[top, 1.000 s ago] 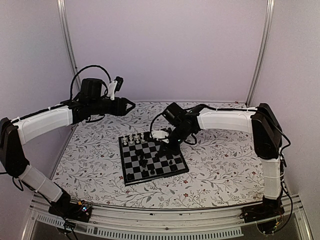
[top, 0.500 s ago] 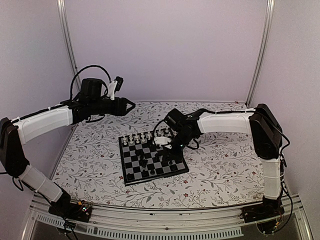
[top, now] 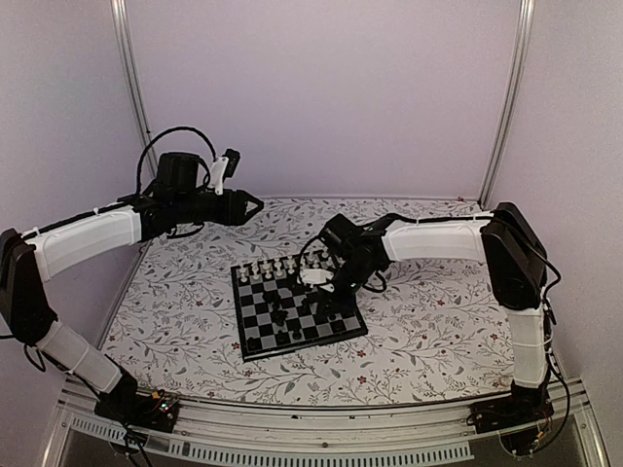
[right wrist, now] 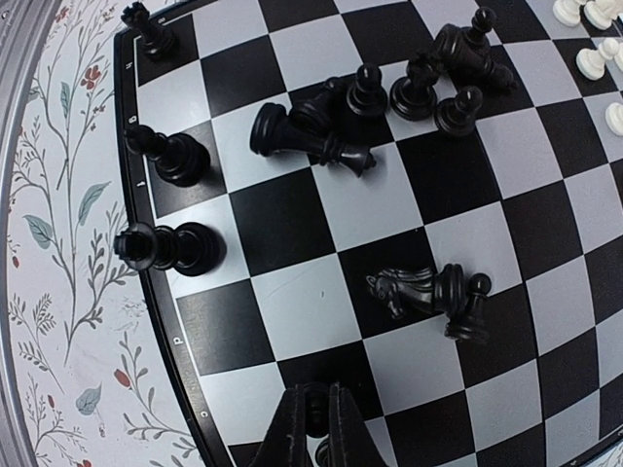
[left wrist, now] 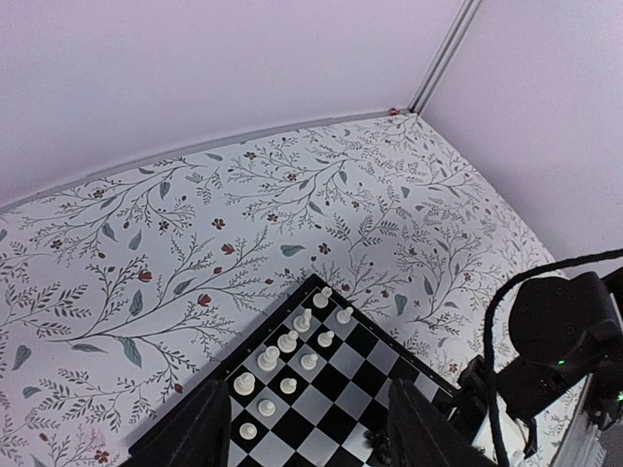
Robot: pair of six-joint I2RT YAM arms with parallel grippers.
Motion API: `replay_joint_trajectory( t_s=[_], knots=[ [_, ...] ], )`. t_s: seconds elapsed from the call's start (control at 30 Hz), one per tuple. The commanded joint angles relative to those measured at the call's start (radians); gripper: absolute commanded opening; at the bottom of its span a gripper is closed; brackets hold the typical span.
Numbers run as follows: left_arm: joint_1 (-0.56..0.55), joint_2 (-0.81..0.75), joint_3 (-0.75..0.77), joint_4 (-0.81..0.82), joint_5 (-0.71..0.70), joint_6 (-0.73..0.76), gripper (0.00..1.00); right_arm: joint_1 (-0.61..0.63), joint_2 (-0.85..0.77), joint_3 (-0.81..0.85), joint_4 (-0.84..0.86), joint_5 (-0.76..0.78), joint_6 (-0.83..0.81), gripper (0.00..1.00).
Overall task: Set up the chess pieces on the board
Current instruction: Place the chess piece on the chessboard.
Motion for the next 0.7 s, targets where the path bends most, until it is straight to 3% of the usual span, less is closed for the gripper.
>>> replay_joint_trajectory(
  t_s=[0.0, 0.1, 0.37, 0.67],
  knots=[
    [0.014, 0.006, 0.02, 0.003, 0.005, 0.0, 0.57, 0.006, 0.031, 0.024, 0.003, -0.014, -0.007, 0.05],
    [0.014, 0.006, 0.02, 0.003, 0.006, -0.001, 0.57, 0.006, 0.038, 0.028, 0.002, -0.013, -0.005, 0.09],
    [0.014, 0.006, 0.02, 0.002, 0.008, -0.002, 0.57, 0.005, 0.013, 0.049, -0.017, -0.02, 0.004, 0.3],
    [0.013, 0.005, 0.021, 0.003, 0.012, -0.003, 0.57, 0.0, -0.011, 0.129, -0.046, 0.035, -0.029, 0.31]
  ],
)
